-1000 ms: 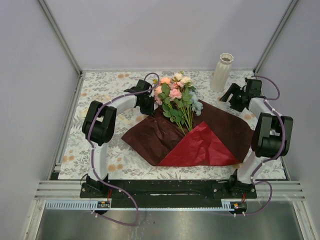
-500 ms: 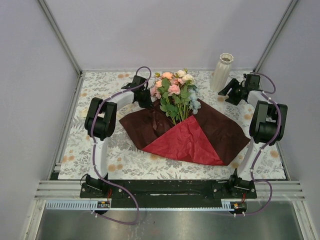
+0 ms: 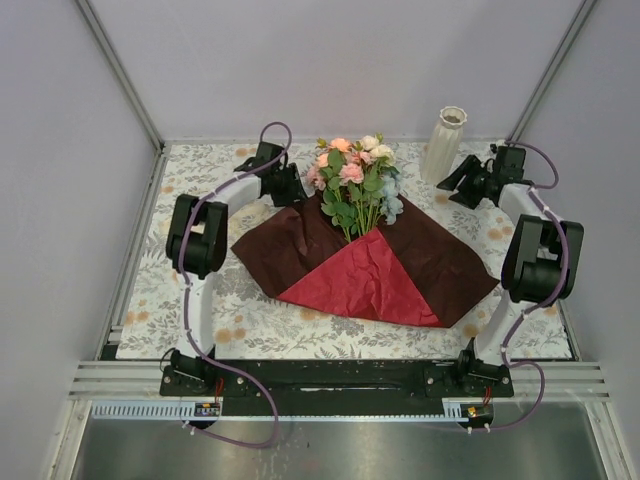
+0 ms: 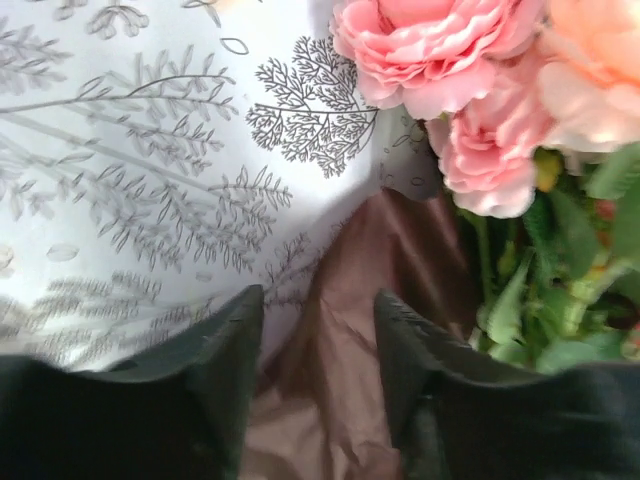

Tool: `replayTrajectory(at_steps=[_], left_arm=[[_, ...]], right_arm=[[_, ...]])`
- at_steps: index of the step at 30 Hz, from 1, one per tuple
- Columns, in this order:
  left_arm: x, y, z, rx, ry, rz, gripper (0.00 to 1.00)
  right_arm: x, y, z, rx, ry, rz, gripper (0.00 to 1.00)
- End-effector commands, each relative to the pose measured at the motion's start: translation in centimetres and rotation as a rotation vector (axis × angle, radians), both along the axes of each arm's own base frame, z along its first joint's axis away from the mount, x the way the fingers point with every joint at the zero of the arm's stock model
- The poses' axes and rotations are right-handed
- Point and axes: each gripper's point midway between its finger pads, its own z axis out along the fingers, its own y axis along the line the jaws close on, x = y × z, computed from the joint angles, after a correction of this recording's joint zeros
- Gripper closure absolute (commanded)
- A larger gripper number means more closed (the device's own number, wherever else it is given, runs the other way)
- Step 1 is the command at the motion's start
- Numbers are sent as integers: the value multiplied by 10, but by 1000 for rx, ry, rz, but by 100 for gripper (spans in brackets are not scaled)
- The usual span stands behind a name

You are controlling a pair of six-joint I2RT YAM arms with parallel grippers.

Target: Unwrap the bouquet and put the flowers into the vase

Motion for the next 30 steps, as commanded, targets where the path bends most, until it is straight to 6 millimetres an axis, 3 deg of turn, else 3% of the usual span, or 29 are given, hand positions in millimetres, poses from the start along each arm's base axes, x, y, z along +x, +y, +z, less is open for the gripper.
replayTrajectory(at_steps=[1, 5, 8, 11, 16, 20, 25, 30], left_arm=[[1, 9, 111, -33, -209, -13, 38], [-38, 11, 163, -60, -257, -69, 20], [-75, 20, 177, -31, -249, -112, 1], [-113, 31, 188, -15, -249, -134, 1], [-175, 48, 180, 10, -250, -164, 1], [-211, 55, 170, -1, -246, -182, 1], [-236, 63, 163, 0, -240, -192, 1], [-252, 51, 152, -65, -199, -244, 1]], right_arm=[[-36, 38, 41, 7, -57, 59, 39], [-71, 74, 39, 16, -34, 96, 53], [-93, 108, 34, 12, -19, 175, 59], [-107, 124, 23, -37, -2, 206, 66], [-146, 175, 15, -19, 35, 387, 71], [-205, 219, 27, 20, 45, 581, 74], [-273, 226, 21, -6, 79, 673, 77], [-328, 220, 2, 23, 134, 686, 78]])
